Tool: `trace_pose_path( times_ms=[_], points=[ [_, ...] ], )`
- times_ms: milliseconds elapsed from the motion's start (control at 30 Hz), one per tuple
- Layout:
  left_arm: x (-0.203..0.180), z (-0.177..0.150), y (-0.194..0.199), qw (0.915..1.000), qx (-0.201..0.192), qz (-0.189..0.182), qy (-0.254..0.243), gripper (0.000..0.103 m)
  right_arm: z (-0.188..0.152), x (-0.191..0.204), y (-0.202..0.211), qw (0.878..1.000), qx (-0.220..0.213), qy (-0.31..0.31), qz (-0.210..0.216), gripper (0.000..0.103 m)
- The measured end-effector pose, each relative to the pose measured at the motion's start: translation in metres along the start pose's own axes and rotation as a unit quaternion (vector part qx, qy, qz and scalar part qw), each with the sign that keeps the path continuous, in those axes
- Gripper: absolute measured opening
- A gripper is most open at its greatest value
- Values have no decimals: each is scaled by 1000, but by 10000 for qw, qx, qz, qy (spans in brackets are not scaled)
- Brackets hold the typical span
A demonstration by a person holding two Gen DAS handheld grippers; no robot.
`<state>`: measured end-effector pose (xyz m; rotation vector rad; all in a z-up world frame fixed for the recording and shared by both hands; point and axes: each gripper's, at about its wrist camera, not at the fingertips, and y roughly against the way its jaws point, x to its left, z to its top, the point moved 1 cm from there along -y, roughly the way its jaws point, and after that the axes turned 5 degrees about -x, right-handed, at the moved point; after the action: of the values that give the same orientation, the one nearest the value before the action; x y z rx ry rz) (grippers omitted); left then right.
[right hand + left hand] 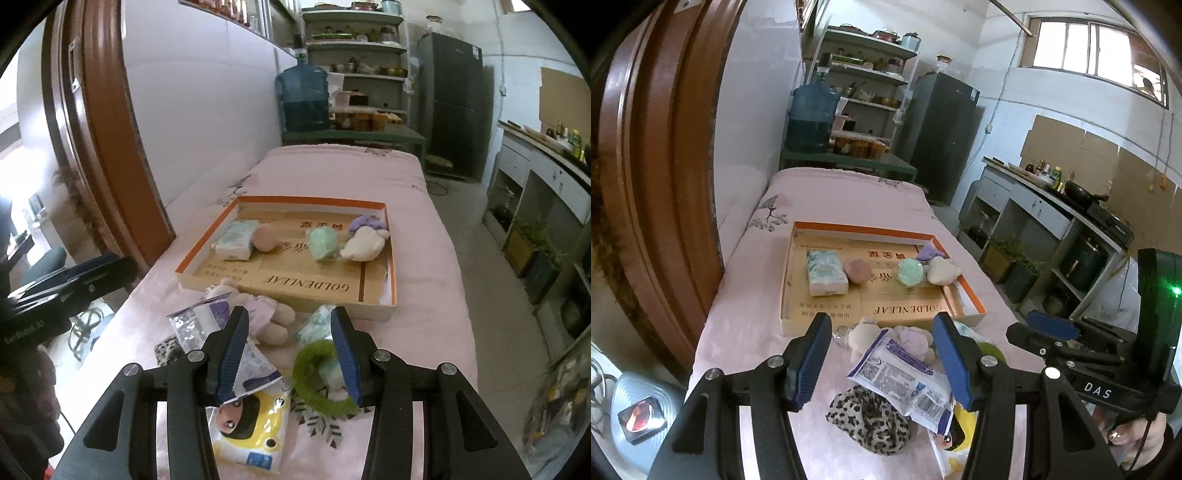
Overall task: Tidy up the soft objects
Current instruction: 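Withdraw both tools from the box back over the remaining pile, then grasp the leopard-print scrunchie with left tool while right tool grasps the snack bag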
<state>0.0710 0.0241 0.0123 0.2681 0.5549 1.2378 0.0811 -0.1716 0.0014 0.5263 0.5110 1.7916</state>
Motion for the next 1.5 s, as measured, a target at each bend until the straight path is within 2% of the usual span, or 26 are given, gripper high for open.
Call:
trace_pose_path(
  times_ms=[567,1500],
  points=[
    [-4,-24,18,9999,-91,-49,-48,57,-20,17,23,9999,-2,-10,143,48],
    [9,-69,19,10000,-36,41,50,57,-58,23,15,9990,325,-176,266,48]
  ],
)
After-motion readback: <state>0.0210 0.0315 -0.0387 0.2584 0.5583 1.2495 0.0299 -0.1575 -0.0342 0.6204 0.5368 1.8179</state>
